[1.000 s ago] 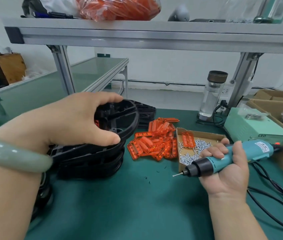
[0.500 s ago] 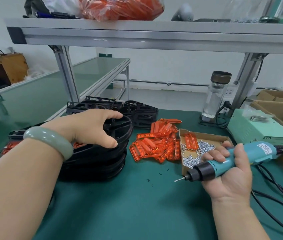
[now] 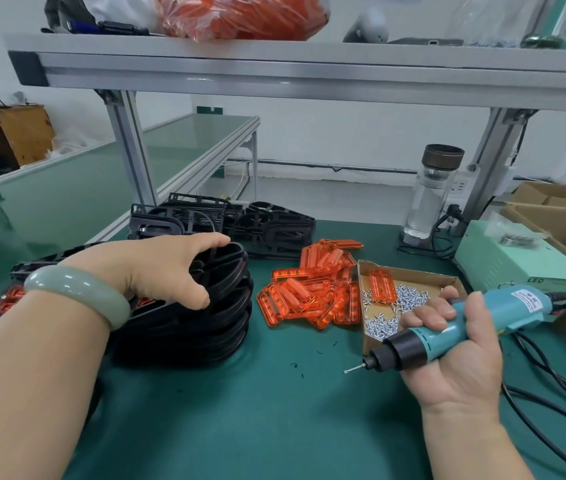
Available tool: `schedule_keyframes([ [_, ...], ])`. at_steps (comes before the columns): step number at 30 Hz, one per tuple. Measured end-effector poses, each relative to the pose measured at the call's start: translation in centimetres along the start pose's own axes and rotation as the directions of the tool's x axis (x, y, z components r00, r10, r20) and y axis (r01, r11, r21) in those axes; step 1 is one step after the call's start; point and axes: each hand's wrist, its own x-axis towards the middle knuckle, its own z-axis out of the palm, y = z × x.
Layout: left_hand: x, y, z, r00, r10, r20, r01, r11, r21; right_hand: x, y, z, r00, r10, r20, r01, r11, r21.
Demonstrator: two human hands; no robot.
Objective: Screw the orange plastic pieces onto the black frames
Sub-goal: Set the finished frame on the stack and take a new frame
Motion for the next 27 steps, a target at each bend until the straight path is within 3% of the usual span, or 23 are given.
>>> schedule_keyframes([
  [3, -0.4, 0.3, 0.1, 1.000, 0.015, -0.004, -0.015, 1.000, -0.004, 0.0, 0.0, 0.0, 1.000, 0.003, 0.000, -0.003, 1.000, 0.003],
  [6, -0.6, 1.7, 0.7, 0.971, 0.082, -0.226, -0.087, 0.996, -0.011, 0.0, -0.1, 0.0, 1.000, 0.006, 0.001, -0.006, 1.000, 0.003],
  [8, -0.8, 3.4, 1.5, 0.858, 0.154, -0.489, -0.159, 0.987, 0.033, 0.1, -0.1, 0.1, 1.000, 0.004, -0.003, -0.004, 1.000, 0.007],
  [10, -1.0, 5.9, 2.8, 0.725, 0.212, -0.655, -0.265, 0.964, 0.018, 0.2, -0.3, 0.0, 1.000, -0.003, -0.007, 0.003, 1.000, 0.007],
  [12, -0.8, 8.7, 4.6, 0.694, 0.270, -0.667, -0.372, 0.928, -0.011, 0.3, -0.5, -0.1, 1.000, -0.009, -0.011, 0.009, 1.000, 0.004],
  [14, 0.7, 11.1, 6.7, 0.747, 0.307, -0.589, -0.404, 0.914, -0.036, 0.3, -0.6, -0.1, 1.000, -0.011, -0.013, 0.011, 1.000, -0.006],
  [16, 3.2, 12.9, 8.3, 0.822, 0.260, -0.506, -0.348, 0.933, -0.086, 0.3, -0.6, -0.3, 1.000, -0.019, -0.019, 0.019, 1.000, -0.014],
  [19, 7.8, 13.8, 9.6, 0.900, 0.085, -0.427, -0.153, 0.980, -0.128, 0.4, -0.5, -0.3, 0.999, -0.024, -0.040, 0.023, 0.999, -0.031],
  [22, 11.8, 13.4, 10.1, 0.901, -0.130, -0.413, 0.078, 0.987, -0.139, 0.5, -0.7, -0.3, 0.998, -0.017, -0.056, 0.015, 0.999, -0.044],
  [27, 15.9, 11.0, 10.3, 0.856, -0.289, -0.429, 0.317, 0.948, -0.007, 0.7, -0.8, -0.2, 0.996, -0.004, -0.091, 0.001, 0.999, -0.041],
])
